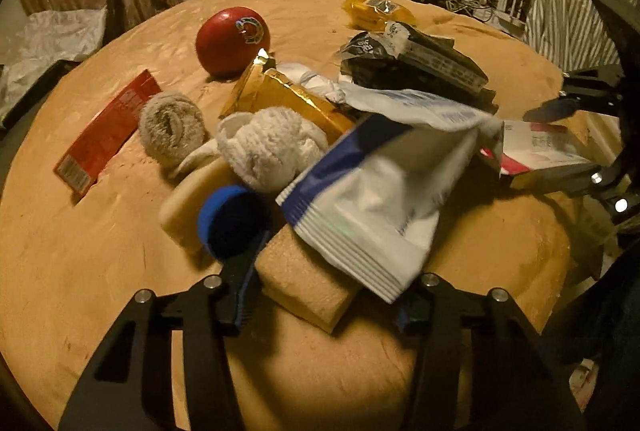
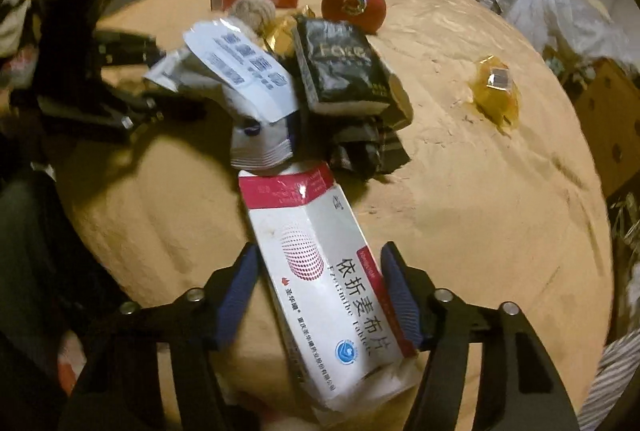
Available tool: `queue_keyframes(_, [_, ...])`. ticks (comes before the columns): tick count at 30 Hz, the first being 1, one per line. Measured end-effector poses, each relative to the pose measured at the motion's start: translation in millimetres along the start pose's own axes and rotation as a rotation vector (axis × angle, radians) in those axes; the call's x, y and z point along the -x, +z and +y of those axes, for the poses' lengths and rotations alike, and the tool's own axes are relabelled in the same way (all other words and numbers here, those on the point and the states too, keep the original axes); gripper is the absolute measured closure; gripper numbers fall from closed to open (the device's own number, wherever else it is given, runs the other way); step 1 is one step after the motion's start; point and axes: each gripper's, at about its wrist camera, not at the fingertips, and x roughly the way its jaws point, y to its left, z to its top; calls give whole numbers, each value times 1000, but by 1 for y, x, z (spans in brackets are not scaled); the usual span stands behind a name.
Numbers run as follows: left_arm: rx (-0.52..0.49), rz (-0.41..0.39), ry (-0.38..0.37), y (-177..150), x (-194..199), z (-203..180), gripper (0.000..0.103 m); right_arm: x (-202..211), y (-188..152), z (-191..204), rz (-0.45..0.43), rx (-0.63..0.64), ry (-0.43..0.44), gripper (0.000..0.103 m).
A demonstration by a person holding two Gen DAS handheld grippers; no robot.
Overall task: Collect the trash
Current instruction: 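Grasp the white medicine box with the right tool while the left tool grasps the sponge block, then carry the medicine box and sponge block with both tools toward the white bucket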
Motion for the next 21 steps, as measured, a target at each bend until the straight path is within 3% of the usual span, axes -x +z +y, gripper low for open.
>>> queue_keyframes(10, [154, -40, 52, -40, 43, 19, 55, 65, -13, -1, -286, -353, 316, 45])
queue_keyframes(17, [283, -146, 127, -47, 84, 41, 55, 90, -5, 17, -406, -378, 162, 45])
queue_keyframes(21, [235, -151, 227, -20, 85, 47, 56, 86, 3, 38, -406, -341, 141, 45])
